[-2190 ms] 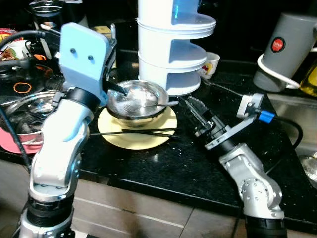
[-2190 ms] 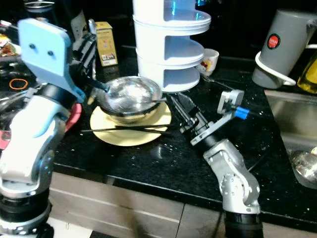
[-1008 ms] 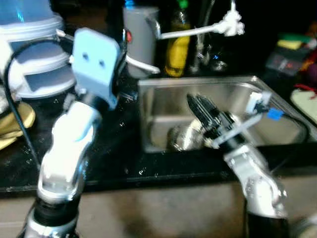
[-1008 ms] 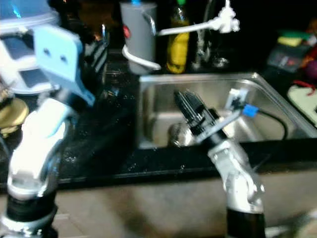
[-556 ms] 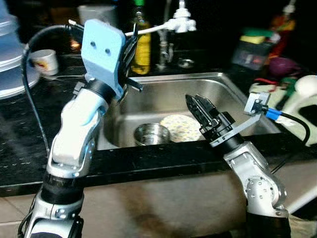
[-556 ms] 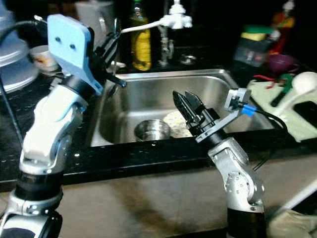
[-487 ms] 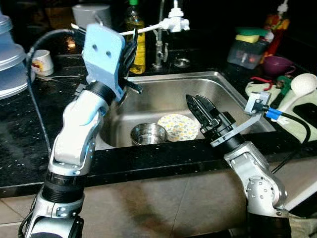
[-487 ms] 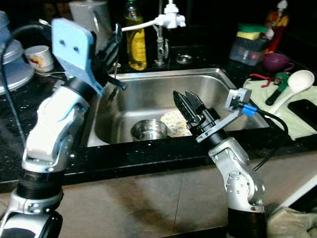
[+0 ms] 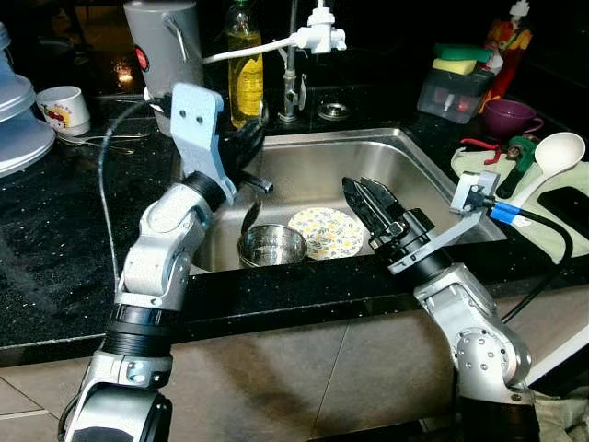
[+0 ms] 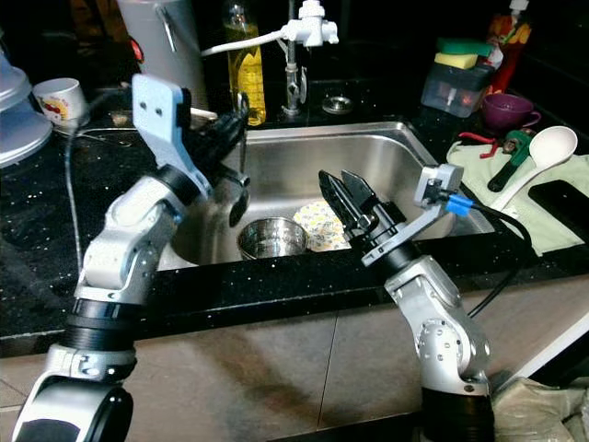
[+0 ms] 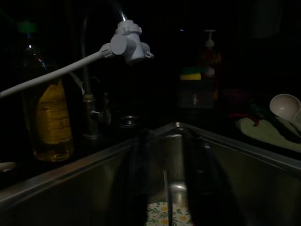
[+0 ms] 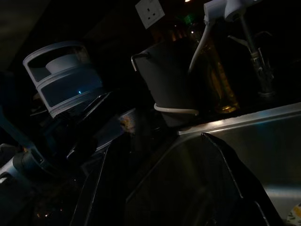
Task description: Kitchen organization
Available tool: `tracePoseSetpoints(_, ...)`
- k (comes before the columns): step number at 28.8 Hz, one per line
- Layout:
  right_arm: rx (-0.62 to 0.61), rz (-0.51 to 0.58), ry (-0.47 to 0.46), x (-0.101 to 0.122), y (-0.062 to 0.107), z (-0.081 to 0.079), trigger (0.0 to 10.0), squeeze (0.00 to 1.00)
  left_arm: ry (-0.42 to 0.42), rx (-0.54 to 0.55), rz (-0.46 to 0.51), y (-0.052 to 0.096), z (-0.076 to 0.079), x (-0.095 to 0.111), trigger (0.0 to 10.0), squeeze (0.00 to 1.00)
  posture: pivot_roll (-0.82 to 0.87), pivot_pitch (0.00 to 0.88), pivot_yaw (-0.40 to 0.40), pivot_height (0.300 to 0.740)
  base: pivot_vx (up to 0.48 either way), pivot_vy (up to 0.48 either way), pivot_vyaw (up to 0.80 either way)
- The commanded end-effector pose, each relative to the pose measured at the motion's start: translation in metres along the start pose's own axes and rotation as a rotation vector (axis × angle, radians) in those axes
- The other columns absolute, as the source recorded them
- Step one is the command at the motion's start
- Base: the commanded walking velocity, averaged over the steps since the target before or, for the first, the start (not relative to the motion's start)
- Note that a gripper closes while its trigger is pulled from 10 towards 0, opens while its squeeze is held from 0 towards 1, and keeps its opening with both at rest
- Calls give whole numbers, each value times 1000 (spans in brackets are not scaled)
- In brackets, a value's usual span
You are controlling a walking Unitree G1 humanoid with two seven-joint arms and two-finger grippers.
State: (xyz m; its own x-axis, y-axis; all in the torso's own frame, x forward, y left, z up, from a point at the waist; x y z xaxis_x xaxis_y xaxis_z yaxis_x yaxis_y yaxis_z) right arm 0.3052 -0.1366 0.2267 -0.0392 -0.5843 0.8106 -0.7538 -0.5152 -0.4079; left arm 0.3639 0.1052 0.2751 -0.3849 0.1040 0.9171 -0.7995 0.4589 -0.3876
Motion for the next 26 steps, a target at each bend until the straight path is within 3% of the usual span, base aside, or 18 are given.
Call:
tracePoseSetpoints(1,-3,-3,15,-1,1,-2,10000,0,24,11,-14,3,-2,-9,10000,1000,-88,0,-24,740,0,0,0)
tracePoseSetpoints(7,-5,-4,18,-1,3,-1,10000,0,29,18,-14,8,-2,-13,10000,1000,-88,0,-23,740,0,0,0)
tracePoseSetpoints(12,4,-17,24,-3,2,-2,10000,0,-32,100,-35,16,-8,-14,10000,1000,-81,0,-26,740,0,0,0)
tracePoseSetpoints(13,7,-20,26,-4,2,-2,10000,0,-68,135,-43,18,-13,-13,10000,761,-79,0,-26,740,0,0,0)
tracePoseSetpoints(14,9,-22,27,-4,2,-2,10000,0,-94,158,-48,20,-16,-12,10000,184,-79,0,-26,740,0,0,0)
tracePoseSetpoints(15,16,-29,31,-5,1,-3,10000,0,-170,208,-56,25,-22,-7,10000,0,-77,0,-26,740,0,0,0)
tracePoseSetpoints(18,20,-32,30,-6,1,-4,10000,0,-238,256,-66,32,-28,-4,10000,0,-74,0,-28,740,0,0,0)
tracePoseSetpoints(20,36,-50,45,-8,1,-5,10000,0,-365,368,-103,47,-42,2,10000,0,-67,0,-31,740,0,0,0)
tracePoseSetpoints(26,83,-92,52,-15,0,-11,10000,0,-525,478,-157,69,-59,7,10000,0,-53,0,-40,740,0,0,798)
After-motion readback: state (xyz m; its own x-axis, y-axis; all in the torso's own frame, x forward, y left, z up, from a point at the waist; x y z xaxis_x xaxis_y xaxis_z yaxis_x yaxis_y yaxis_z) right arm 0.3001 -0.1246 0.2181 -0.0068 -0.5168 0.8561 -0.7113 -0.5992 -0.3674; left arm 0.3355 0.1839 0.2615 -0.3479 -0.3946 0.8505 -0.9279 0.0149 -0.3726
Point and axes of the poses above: a point about 5 cm out from each wrist's last joint towards the gripper, its own y axis pointing back from the gripper into the wrist, its own x axis along the axis of the wrist's last joint, z = x × y, the point moved 2 cm from there along -y, pointing out of the wrist towards the gripper, and after that the axes turned 3 degrees about -y, right-handed, at the moved point
